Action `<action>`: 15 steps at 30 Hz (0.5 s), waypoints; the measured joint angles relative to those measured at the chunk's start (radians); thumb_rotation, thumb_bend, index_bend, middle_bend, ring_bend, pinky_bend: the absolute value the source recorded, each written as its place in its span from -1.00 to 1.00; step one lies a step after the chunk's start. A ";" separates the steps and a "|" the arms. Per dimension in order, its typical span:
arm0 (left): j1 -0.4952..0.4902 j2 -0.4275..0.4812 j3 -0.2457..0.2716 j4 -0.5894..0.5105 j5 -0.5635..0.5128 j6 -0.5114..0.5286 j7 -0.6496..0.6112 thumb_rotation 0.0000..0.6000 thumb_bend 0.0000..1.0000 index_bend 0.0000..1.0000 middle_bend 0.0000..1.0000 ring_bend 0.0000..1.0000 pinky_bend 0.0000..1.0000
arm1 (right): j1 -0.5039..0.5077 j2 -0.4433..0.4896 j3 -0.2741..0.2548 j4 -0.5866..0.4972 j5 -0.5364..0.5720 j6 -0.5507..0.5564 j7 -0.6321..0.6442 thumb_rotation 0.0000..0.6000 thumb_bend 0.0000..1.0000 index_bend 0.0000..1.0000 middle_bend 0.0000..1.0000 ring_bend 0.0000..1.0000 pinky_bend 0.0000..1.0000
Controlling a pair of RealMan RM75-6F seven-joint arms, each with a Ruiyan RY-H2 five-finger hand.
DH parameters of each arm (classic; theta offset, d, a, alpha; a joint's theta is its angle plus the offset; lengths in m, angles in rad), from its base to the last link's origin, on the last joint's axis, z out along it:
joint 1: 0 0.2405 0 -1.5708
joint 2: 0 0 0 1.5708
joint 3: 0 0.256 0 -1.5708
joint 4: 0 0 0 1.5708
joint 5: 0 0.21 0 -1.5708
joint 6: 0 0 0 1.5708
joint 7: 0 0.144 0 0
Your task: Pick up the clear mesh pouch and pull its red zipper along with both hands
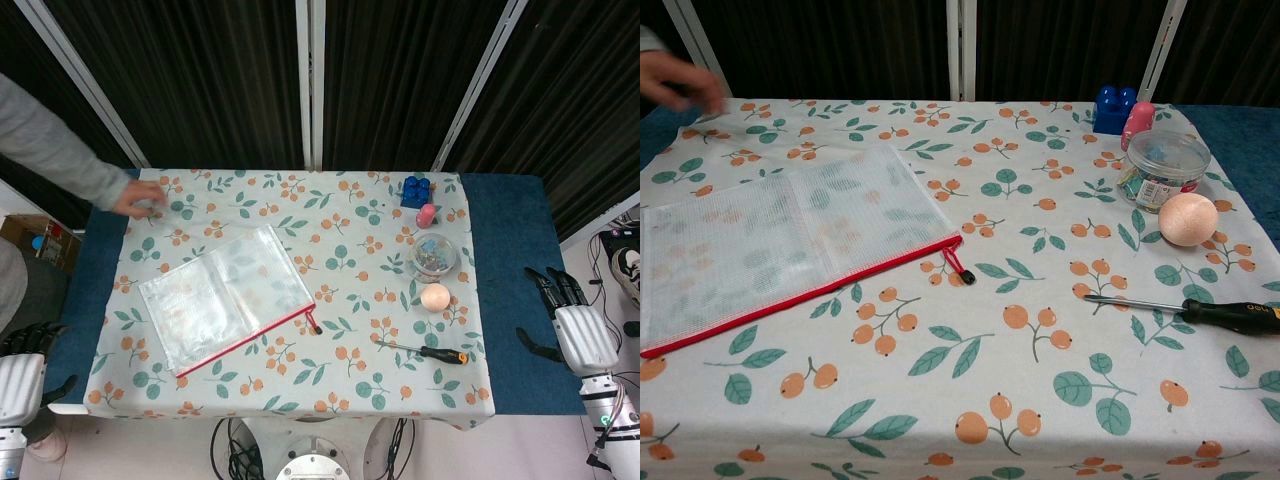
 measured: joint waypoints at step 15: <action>-0.118 -0.012 -0.023 -0.039 0.112 -0.072 0.058 1.00 -0.72 -0.48 -0.59 -0.68 -0.61 | 0.001 0.019 0.013 -0.021 -0.007 0.030 -0.009 1.00 -0.55 -0.98 -0.71 -1.00 -1.00</action>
